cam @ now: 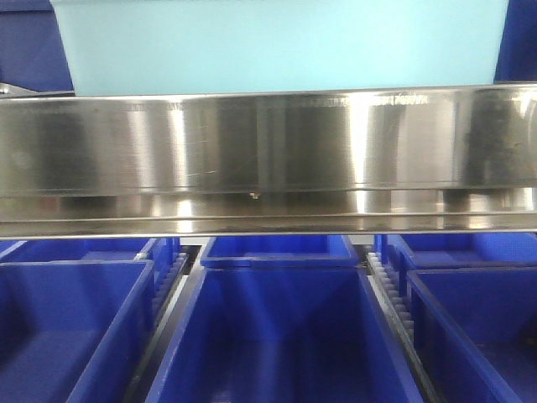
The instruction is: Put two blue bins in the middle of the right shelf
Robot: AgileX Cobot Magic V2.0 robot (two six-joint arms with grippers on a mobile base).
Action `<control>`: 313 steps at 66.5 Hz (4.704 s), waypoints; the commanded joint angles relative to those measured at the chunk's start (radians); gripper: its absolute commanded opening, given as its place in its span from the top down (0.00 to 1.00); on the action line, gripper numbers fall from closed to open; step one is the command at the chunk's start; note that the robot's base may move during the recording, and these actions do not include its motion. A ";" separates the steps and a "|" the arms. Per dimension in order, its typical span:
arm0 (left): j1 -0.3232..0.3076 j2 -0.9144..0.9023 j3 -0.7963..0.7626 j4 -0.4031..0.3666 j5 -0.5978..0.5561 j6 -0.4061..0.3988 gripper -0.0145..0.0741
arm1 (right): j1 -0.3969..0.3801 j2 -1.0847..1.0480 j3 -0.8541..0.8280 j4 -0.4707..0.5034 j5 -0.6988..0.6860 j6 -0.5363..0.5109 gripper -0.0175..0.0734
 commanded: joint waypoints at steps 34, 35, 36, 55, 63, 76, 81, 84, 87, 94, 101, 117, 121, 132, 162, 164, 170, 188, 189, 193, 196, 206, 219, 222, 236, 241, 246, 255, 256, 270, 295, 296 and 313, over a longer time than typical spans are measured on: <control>0.001 -0.015 -0.012 -0.050 -0.088 -0.027 0.96 | 0.000 -0.004 -0.006 -0.006 -0.016 -0.033 0.98; 0.001 -0.015 -0.012 -0.050 -0.088 -0.027 0.96 | 0.000 -0.004 -0.006 -0.006 -0.016 -0.033 0.98; 0.001 -0.015 -0.012 -0.050 -0.088 -0.027 0.96 | 0.000 -0.004 -0.006 -0.006 -0.016 -0.033 0.98; 0.001 -0.015 -0.012 -0.094 0.087 -0.027 0.96 | 0.000 -0.004 -0.006 0.009 -0.016 -0.033 0.98; 0.001 -0.015 -0.007 -0.069 0.215 -0.027 0.96 | 0.000 0.004 -0.006 0.009 -0.016 -0.033 0.98; 0.001 -0.009 0.021 -0.021 0.303 -0.027 0.96 | 0.000 0.041 -0.006 0.009 -0.016 -0.033 0.98; 0.001 0.001 0.027 -0.017 0.337 -0.027 0.96 | 0.000 0.057 -0.006 0.009 -0.016 -0.033 0.98; 0.001 0.012 0.028 -0.012 0.354 -0.027 0.96 | 0.000 0.064 -0.006 0.009 -0.016 -0.033 0.98; 0.001 0.024 0.028 -0.007 0.366 -0.027 0.96 | 0.000 0.076 -0.006 -0.004 -0.017 -0.033 0.98; 0.001 0.053 0.029 -0.004 0.386 -0.027 0.96 | 0.000 0.088 -0.006 -0.018 -0.009 -0.033 0.98; 0.001 0.074 0.029 -0.004 0.400 -0.027 0.96 | 0.000 0.100 -0.006 -0.021 0.008 -0.033 0.98; 0.001 0.097 0.029 0.014 0.441 -0.025 0.96 | 0.000 0.121 -0.006 -0.021 0.040 -0.033 0.98; 0.001 0.097 0.029 0.017 0.443 -0.008 0.94 | 0.000 0.121 -0.006 -0.021 0.044 -0.033 0.97; 0.001 0.097 0.029 0.017 0.445 -0.001 0.65 | 0.000 0.121 -0.006 -0.021 0.066 -0.033 0.74; 0.001 0.090 0.029 0.042 0.451 -0.001 0.15 | 0.000 0.115 -0.007 -0.021 0.136 -0.033 0.18; 0.001 0.090 0.029 0.042 0.457 -0.001 0.15 | 0.000 0.115 -0.007 -0.021 0.143 -0.033 0.18; 0.002 0.090 0.030 0.048 0.490 -0.001 0.15 | 0.000 0.115 -0.006 -0.022 0.148 -0.033 0.18; 0.011 0.093 0.159 0.036 0.421 -0.001 0.15 | 0.000 0.134 0.095 -0.027 0.127 0.002 0.18; 0.013 0.093 0.169 0.030 0.417 -0.001 0.15 | 0.000 0.137 0.104 -0.027 0.125 0.003 0.18; 0.022 0.093 0.212 0.007 0.406 -0.001 0.15 | 0.000 0.143 0.145 -0.012 0.118 0.003 0.18; 0.032 0.093 0.239 -0.015 0.406 -0.001 0.15 | 0.000 0.146 0.168 -0.004 0.118 0.004 0.18; 0.030 0.093 0.302 -0.030 0.405 -0.001 0.16 | 0.000 0.146 0.220 0.016 0.122 0.004 0.18; 0.030 0.093 0.320 -0.061 0.440 -0.001 0.16 | 0.000 0.146 0.248 0.042 0.182 0.004 0.18; 0.030 0.093 0.320 -0.063 0.452 -0.001 0.16 | 0.000 0.146 0.248 0.042 0.188 0.004 0.18; 0.030 0.093 0.320 -0.068 0.499 -0.001 0.16 | 0.000 0.144 0.248 0.049 0.196 0.004 0.18; 0.030 0.093 0.320 -0.068 0.489 -0.001 0.16 | 0.000 0.144 0.248 0.049 0.162 0.004 0.18; 0.030 0.093 0.320 -0.068 0.481 -0.001 0.16 | 0.000 0.144 0.248 0.051 0.141 0.004 0.18; 0.030 0.093 0.320 -0.068 0.466 -0.001 0.22 | 0.000 0.147 0.248 0.053 0.130 0.004 0.22; 0.030 0.093 0.320 -0.068 0.464 -0.001 0.24 | 0.000 0.147 0.248 0.053 0.127 0.004 0.24; 0.030 0.093 0.320 -0.082 0.449 -0.001 0.73 | 0.000 0.147 0.248 0.053 0.106 0.004 0.68; 0.030 0.093 0.320 -0.102 0.439 -0.001 0.96 | 0.000 0.147 0.248 0.065 0.106 0.004 0.98; 0.030 0.093 0.320 -0.104 0.439 -0.001 0.96 | 0.000 0.147 0.248 0.065 0.106 0.004 0.98; 0.030 0.051 0.320 -0.134 0.405 -0.001 0.96 | 0.000 0.105 0.236 0.067 0.073 0.004 0.98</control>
